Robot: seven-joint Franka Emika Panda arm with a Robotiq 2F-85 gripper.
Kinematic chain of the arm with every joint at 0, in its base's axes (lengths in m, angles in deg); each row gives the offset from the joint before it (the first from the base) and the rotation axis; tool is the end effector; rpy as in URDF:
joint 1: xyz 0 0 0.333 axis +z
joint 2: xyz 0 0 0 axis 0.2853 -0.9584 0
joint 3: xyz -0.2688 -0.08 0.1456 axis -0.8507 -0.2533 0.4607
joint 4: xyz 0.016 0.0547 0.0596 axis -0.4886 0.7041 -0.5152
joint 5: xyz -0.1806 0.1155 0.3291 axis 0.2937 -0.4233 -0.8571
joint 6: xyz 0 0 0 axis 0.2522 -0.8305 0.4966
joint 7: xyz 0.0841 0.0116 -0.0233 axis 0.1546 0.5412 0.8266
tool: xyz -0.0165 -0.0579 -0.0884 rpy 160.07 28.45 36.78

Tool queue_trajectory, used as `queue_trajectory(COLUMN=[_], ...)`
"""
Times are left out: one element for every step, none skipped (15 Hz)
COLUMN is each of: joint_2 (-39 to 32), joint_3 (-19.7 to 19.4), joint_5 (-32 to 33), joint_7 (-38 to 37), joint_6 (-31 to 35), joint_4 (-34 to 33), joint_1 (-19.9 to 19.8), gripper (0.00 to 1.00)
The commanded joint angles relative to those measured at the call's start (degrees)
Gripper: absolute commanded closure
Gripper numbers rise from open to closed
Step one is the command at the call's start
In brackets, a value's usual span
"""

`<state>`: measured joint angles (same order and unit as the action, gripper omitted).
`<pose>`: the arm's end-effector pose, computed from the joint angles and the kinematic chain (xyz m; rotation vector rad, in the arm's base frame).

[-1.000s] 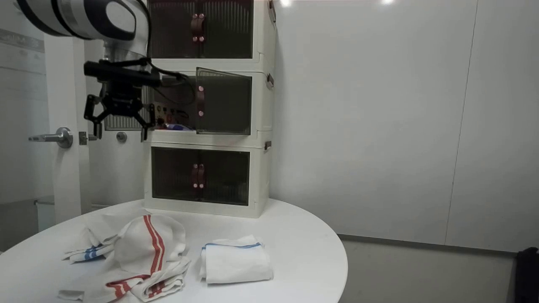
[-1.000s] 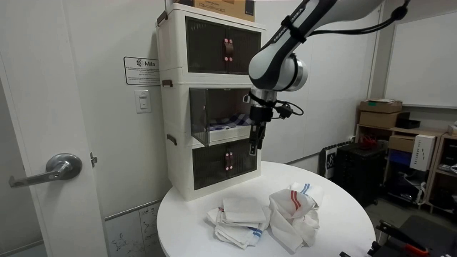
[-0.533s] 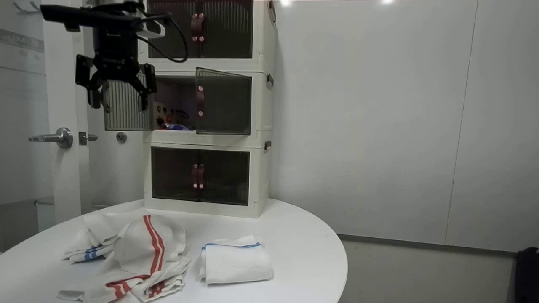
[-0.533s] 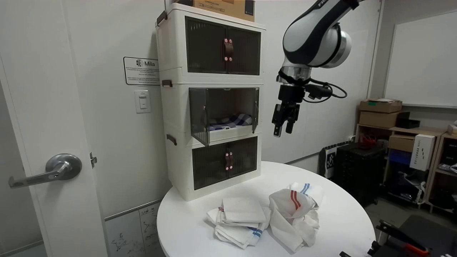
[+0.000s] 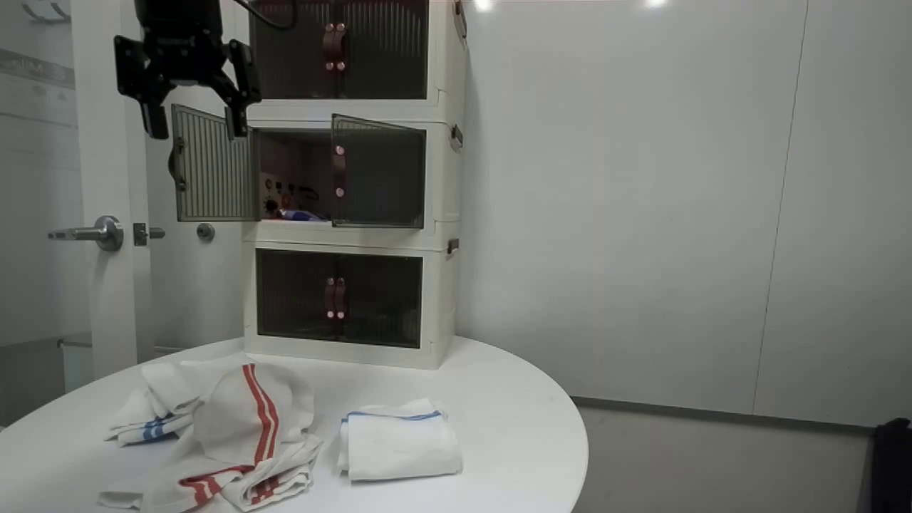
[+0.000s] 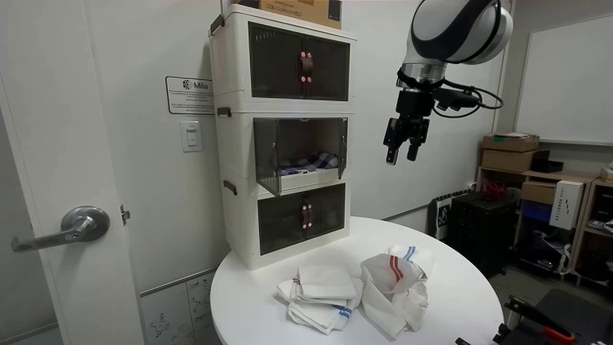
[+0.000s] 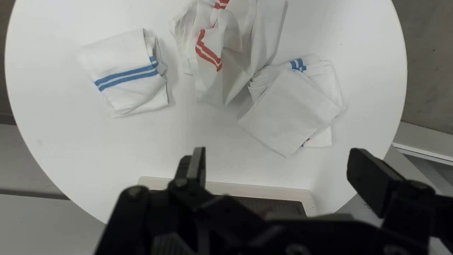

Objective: Remove one towel from the middle cabinet

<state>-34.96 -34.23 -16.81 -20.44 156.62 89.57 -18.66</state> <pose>0.4074 -0.0052 0.4448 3.1154 0.2072 0.2818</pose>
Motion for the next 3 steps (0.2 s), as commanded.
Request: queue_trajectory(joint_2=[0.5, 0.7, 0.8], joint_3=[-1.2, -1.2, -1.2], joint_5=[0.8, 0.8, 0.8], joint_7=[-0.7, -0.8, -0.8], joint_6=[-0.3, -0.3, -0.3], joint_4=[0.1, 0.2, 0.4], joint_1=[1.2, 1.2, 1.2], gripper=[0.00, 0.00, 0.00])
